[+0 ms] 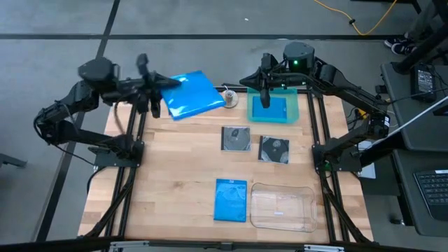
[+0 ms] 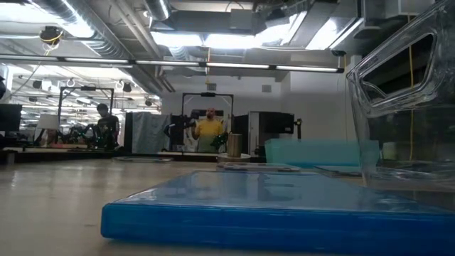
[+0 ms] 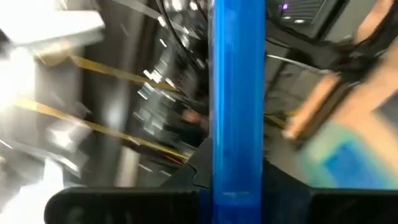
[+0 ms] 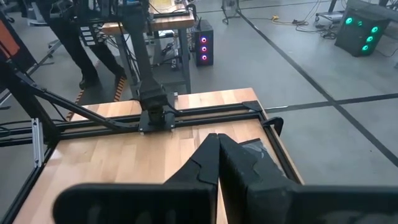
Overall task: Pick & place jewel cases by type
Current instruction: Put the left blue CD case into the blue bin
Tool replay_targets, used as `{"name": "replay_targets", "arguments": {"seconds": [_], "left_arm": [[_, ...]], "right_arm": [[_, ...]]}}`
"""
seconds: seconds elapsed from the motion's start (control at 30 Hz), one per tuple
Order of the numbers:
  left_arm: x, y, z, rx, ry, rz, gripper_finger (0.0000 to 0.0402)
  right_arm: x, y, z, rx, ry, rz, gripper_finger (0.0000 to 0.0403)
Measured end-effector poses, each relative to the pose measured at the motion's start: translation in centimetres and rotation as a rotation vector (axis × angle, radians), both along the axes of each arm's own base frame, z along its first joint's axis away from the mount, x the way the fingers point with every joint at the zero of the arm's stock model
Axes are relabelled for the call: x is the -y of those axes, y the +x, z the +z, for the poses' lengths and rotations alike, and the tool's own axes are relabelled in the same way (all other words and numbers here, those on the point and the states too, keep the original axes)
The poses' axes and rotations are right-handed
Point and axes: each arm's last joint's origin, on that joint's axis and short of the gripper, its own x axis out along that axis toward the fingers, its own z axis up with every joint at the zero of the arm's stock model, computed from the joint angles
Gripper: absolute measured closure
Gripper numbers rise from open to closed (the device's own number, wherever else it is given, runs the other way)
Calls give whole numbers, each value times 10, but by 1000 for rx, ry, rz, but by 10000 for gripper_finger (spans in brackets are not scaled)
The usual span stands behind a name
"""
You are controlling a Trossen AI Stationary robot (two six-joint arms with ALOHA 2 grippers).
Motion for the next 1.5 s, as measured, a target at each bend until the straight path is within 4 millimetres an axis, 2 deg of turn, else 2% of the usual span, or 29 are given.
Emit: {"name": "replay_targets", "arguments": {"seconds": [0.23, 0.4, 0.6, 0.7, 0.77, 0.83, 0.97, 1.1, 1.17, 1.27, 1.37, 1.5], "left_arm": [[-15, 16, -20, -68, -675, -15, 379], [-21, 19, -25, -72, -1229, -42, 379], [-26, 11, -23, -13, -1956, -8, 379], [-23, 2, -18, -6, -2180, -17, 377], [-20, -5, -16, 5, -2210, -20, 378], [-20, -7, -19, 5, -2161, 16, 379], [-23, -7, -38, -69, -1902, 208, 379], [-32, 3, -64, -239, -1646, 456, 379], [-38, 11, -72, -283, -1531, 522, 379], [-45, 25, -81, -309, -1429, 506, 379], [-52, 43, -101, -355, -1431, 454, 379], [-58, 62, -127, -403, -1471, 364, 379]], "right_arm": [[0, 0, -1, -14, -19, 7, 390], [0, -1, -4, -50, -28, 14, 389], [-1, -4, -10, -116, -57, 32, 394], [-1, -5, -13, -145, -76, 39, 393], [-1, -5, -14, -163, -93, 24, 388], [0, -6, -15, -176, -110, 8, 380], [11, -10, -13, -152, -75, -2, 355], [27, -18, -13, -101, 109, 63, 291], [33, -20, -14, -97, 177, 69, 250], [41, -20, -17, -99, 245, 53, 184], [50, -20, -21, -96, 306, 75, 131], [64, -17, -28, -102, 358, 64, 105]]}}
